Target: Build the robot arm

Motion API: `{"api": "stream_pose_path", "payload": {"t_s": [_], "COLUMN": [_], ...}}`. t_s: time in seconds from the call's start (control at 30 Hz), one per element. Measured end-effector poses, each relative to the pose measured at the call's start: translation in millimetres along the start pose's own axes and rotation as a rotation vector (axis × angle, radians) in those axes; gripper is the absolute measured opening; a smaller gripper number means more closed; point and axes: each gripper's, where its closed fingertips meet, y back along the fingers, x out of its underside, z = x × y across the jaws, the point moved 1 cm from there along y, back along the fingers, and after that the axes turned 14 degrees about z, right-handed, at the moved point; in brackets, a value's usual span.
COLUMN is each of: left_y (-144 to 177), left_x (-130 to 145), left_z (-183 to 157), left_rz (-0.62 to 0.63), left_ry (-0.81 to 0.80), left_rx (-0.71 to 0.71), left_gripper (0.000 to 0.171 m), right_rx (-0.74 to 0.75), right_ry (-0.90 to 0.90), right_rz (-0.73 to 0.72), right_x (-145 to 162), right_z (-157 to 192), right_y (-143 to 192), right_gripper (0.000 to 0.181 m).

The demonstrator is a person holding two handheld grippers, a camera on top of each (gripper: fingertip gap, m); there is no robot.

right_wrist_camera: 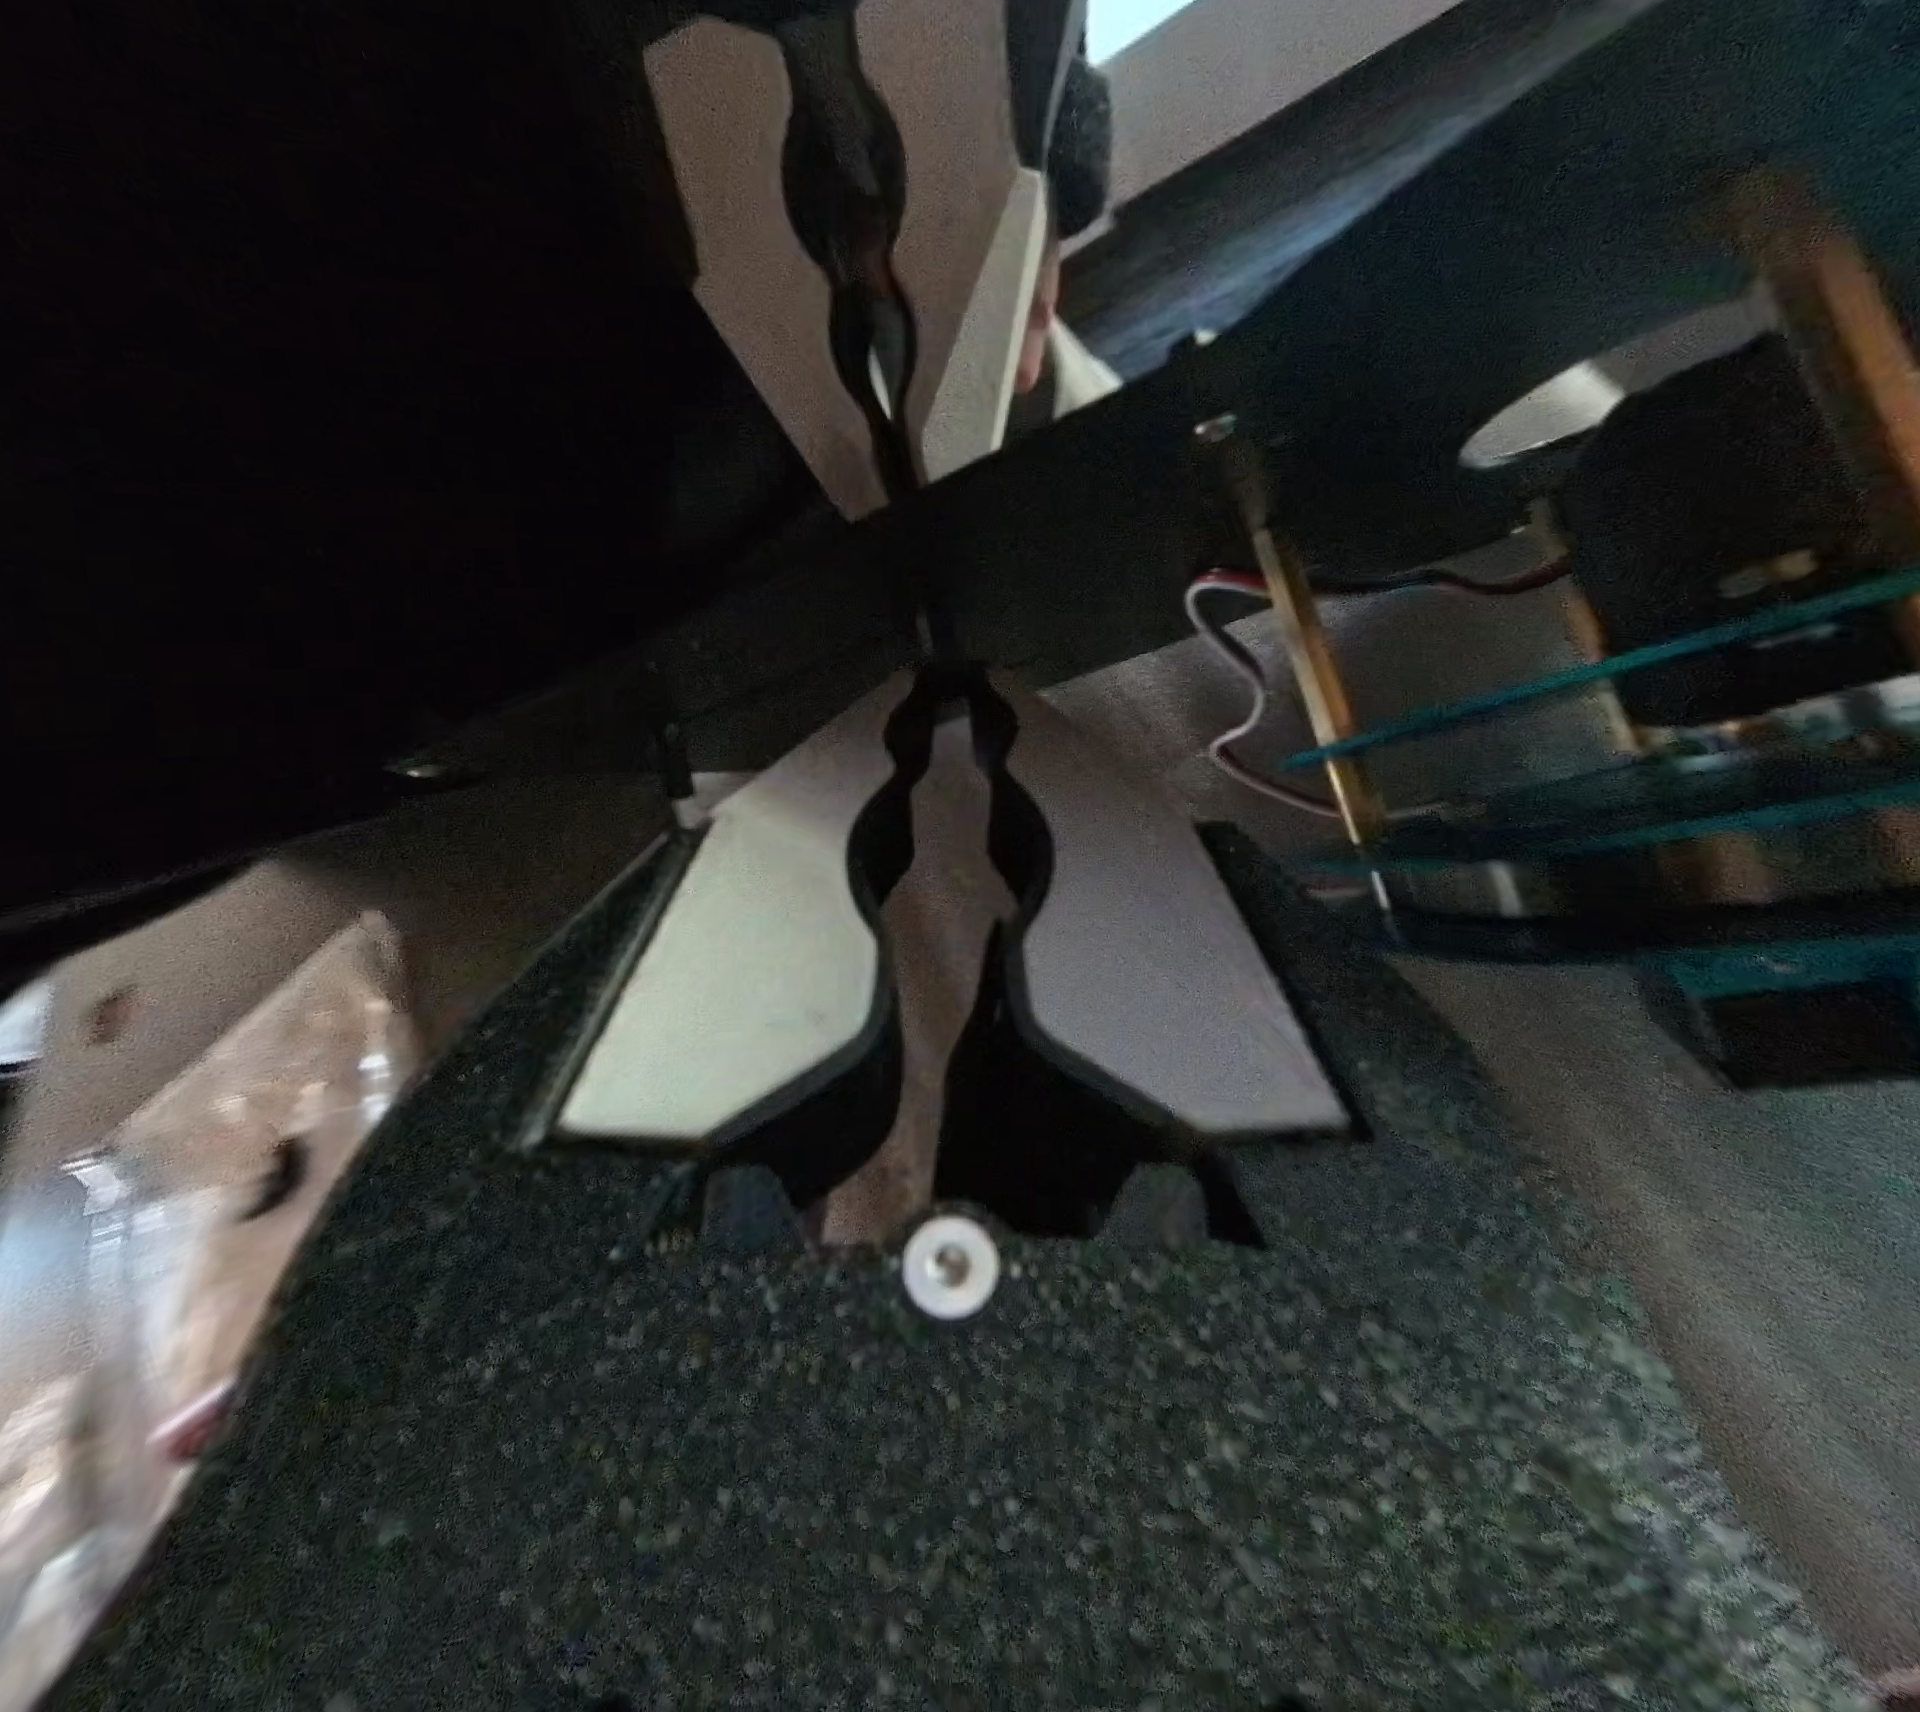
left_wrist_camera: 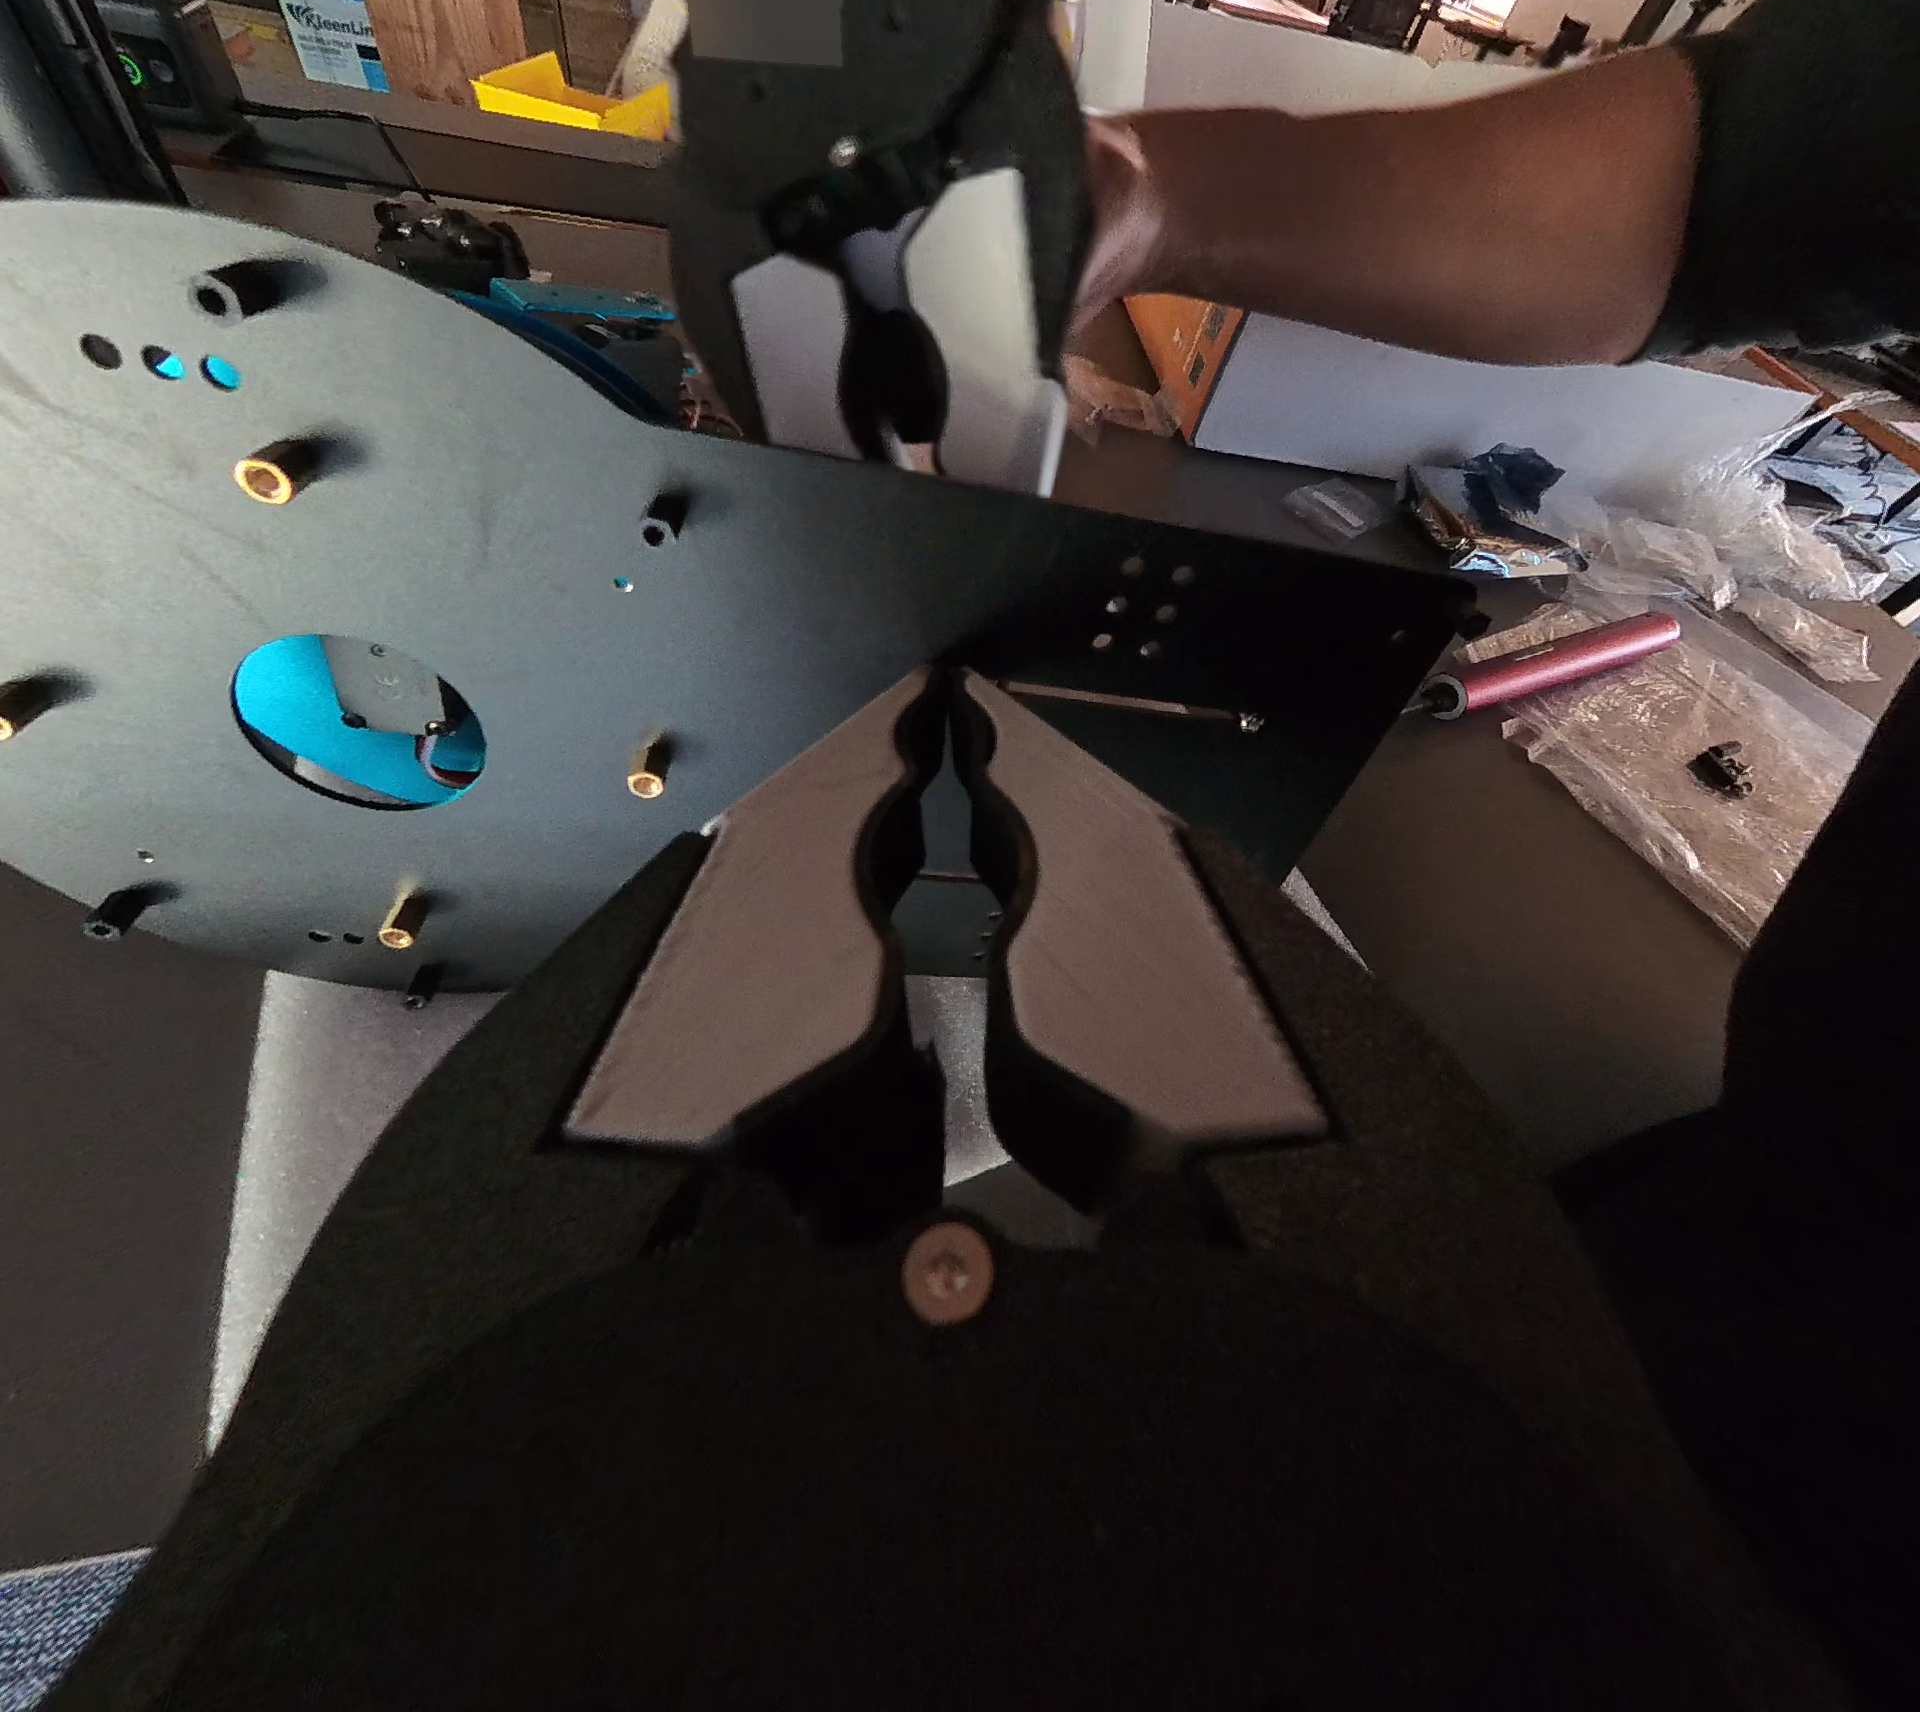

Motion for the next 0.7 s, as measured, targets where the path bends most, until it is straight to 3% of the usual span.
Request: {"api": "stream_pose_path", "payload": {"t_s": [0.17, 0.23, 0.33, 0.4, 0.43, 0.57, 0.6, 0.7], "left_y": [0, 0, 0, 0, 0, -1, 0, 0], "left_x": [0, 0, 0, 0, 0, 0, 0, 0], "left_z": [0, 0, 0, 0, 0, 0, 0, 0], "left_rz": [-0.001, -0.001, -0.001, -0.004, -0.004, -0.004, -0.003, 0.014], "left_ry": [0.015, 0.015, 0.025, 0.028, 0.031, 0.002, -0.005, -0.013], "left_rx": [0.001, 0.001, 0.012, 0.015, 0.019, 0.007, 0.003, 0.002], "left_gripper": [0.000, 0.000, 0.000, 0.000, 0.000, 0.000, 0.000, 0.000], "right_rx": [0.575, 0.717, 0.867, 0.798, 0.680, -0.036, -0.148, -0.114], "right_ry": [0.211, 0.294, 0.388, 0.393, 0.335, -0.012, -0.047, -0.017], "right_rz": [0.041, 0.065, 0.097, 0.141, 0.156, 0.073, 0.047, 0.002], "right_x": [6, 1, -7, -8, -6, -4, -4, -3], "right_z": [-1, 1, -6, -6, -5, 5, 7, 8], "right_y": [3, 1, 3, 2, 1, -5, -5, -5], "right_gripper": [0.032, 0.029, 0.006, 0.005, 0.005, 0.005, 0.004, 0.005]}}
